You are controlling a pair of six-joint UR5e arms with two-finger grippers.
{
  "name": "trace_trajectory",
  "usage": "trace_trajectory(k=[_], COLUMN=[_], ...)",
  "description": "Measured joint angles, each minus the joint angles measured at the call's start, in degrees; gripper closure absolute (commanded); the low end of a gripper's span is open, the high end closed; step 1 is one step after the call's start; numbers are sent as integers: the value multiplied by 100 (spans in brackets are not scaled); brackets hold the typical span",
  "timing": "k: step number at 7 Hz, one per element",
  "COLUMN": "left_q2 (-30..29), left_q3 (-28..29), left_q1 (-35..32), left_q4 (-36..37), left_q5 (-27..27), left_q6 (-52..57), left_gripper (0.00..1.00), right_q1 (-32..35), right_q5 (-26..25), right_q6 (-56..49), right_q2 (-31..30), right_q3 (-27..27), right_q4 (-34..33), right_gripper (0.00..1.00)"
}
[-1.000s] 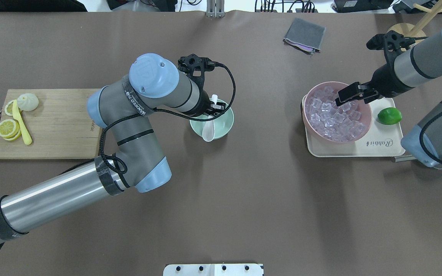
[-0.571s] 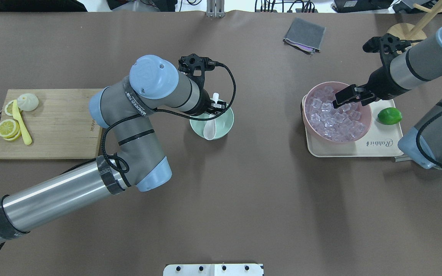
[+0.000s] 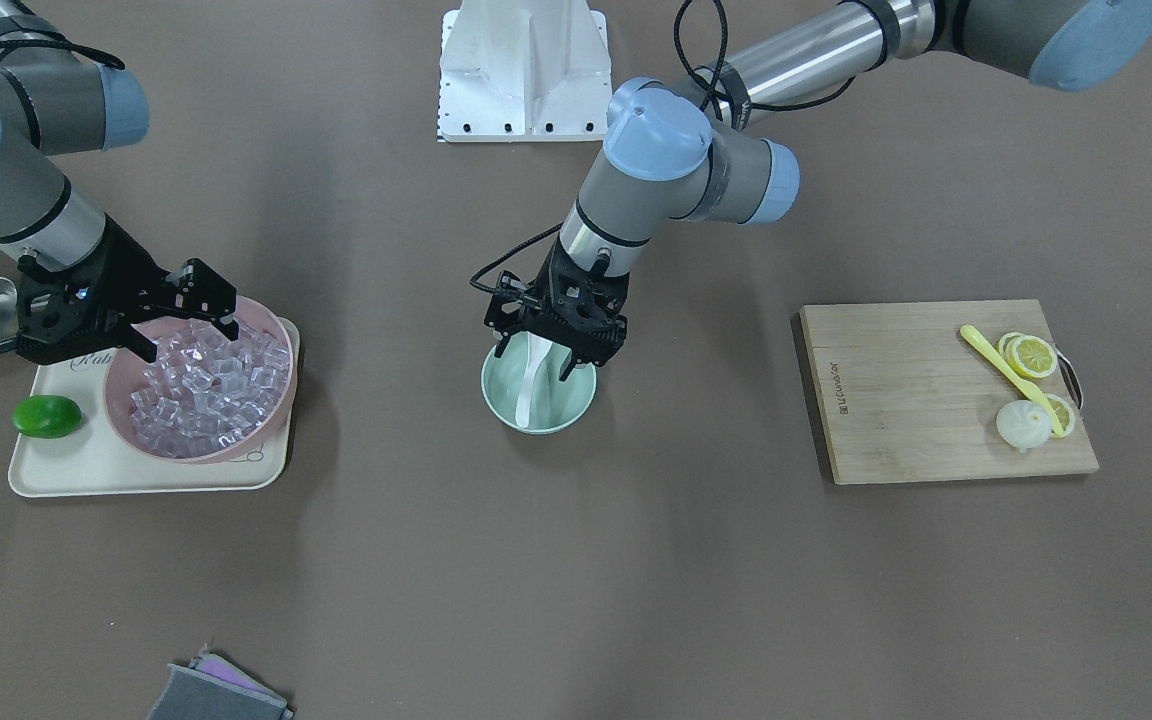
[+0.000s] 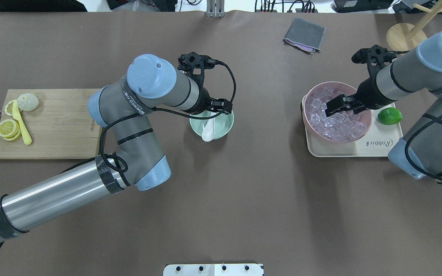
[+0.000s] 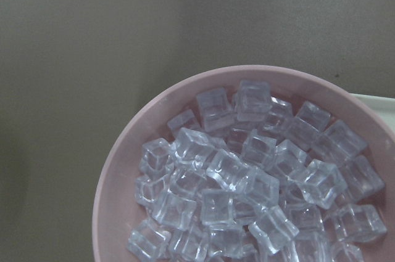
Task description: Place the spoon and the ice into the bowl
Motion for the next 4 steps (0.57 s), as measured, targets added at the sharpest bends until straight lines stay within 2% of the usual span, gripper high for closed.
trace_trajectory(k=[4], left_q2=[117], left_q3=[-155], left_q1=[-36], left_q4=[14], left_q5=[0], left_q6=[2], left_gripper=[8], right_q1=[-96], right_q5=[-28], right_q6=[213], right_q2=[234], right_q3=[-317], right_q4=[1], right_gripper=[32])
